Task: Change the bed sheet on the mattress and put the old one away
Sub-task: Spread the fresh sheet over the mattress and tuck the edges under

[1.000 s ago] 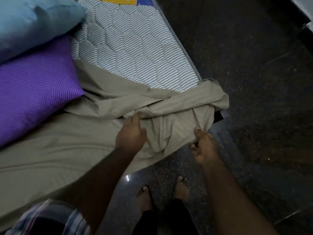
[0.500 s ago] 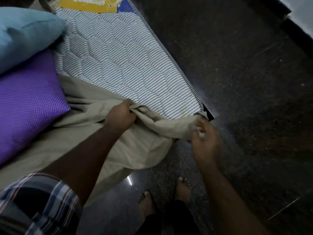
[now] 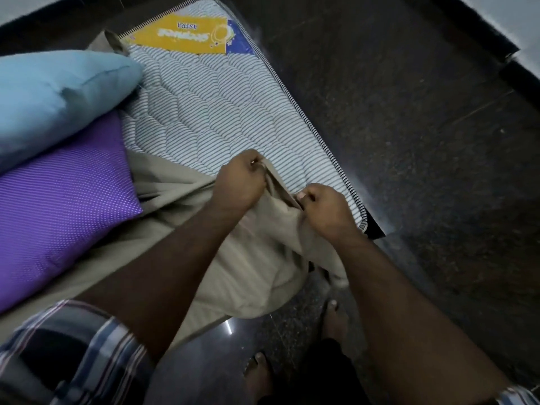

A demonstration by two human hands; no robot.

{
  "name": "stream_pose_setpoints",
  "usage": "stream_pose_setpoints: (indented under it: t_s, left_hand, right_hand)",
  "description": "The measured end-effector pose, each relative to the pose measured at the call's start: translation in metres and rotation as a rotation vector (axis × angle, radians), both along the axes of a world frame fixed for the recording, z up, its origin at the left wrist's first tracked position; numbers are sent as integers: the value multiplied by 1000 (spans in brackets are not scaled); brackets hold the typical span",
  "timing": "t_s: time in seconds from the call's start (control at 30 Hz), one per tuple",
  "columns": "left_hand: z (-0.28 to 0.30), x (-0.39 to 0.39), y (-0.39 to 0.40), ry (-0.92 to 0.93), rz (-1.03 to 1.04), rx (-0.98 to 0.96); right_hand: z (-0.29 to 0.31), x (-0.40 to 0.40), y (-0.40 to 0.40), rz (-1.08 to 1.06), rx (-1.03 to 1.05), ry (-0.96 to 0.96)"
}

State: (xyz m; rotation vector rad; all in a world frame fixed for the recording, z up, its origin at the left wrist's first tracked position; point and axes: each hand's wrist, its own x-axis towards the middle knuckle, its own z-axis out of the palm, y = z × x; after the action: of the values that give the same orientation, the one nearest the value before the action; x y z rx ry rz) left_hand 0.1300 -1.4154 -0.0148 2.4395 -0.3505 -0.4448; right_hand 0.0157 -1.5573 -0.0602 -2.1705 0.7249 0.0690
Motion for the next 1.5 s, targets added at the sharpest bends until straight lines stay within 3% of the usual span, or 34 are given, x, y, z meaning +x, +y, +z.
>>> stream_pose_setpoints:
  t_s: [0.17, 0.27, 0.33, 0.4, 0.6, 0.7, 0.87, 1.0, 1.1, 1.23, 1.3, 1.4, 1.43, 1.5]
  left_hand:
    - [20, 14, -103, -88, -44, -161]
    - [30, 23, -173, -53, -125, -215]
    - [27, 35, -206, 1, -158, -177]
    - [16, 46, -222, 55, -189, -138]
    - [-14, 63, -213, 80, -255, -95]
    - [-34, 59, -196, 32, -236, -23]
    - [-72, 54, -111, -215, -143, 221]
    - [-87, 56, -49, -99, 52, 443]
    - [-97, 62, -30, 65, 94, 451]
    - [-86, 72, -7, 89, 118, 404]
    - [-74, 87, 21, -44, 47, 516]
    - [-52, 129, 83, -403, -81, 627]
    - [-48, 148, 107, -464, -85, 612]
    - [-35, 183, 148, -400, -42, 585]
  right_hand:
    - [1, 14, -70, -73, 26, 52]
    - [13, 14, -105, -259, 411, -39]
    - [21, 14, -120, -170, 513, 52]
    - [7, 16, -141, -114, 353, 131]
    - [-8, 23, -244, -615, -116, 32]
    - [-15, 21, -274, -572, -206, -34]
    - [-30, -20, -194, -630, 144, -44]
    - [-39, -69, -72, -673, 469, 97]
    - [-39, -61, -25, -517, 456, 27]
    - [-31, 0, -4, -158, 362, 0]
    - [-27, 34, 8, -44, 310, 60]
    - [-20, 84, 42, -5, 277, 63]
    - [-17, 101, 58, -6, 289, 52]
    - [-6, 137, 98, -39, 461, 42]
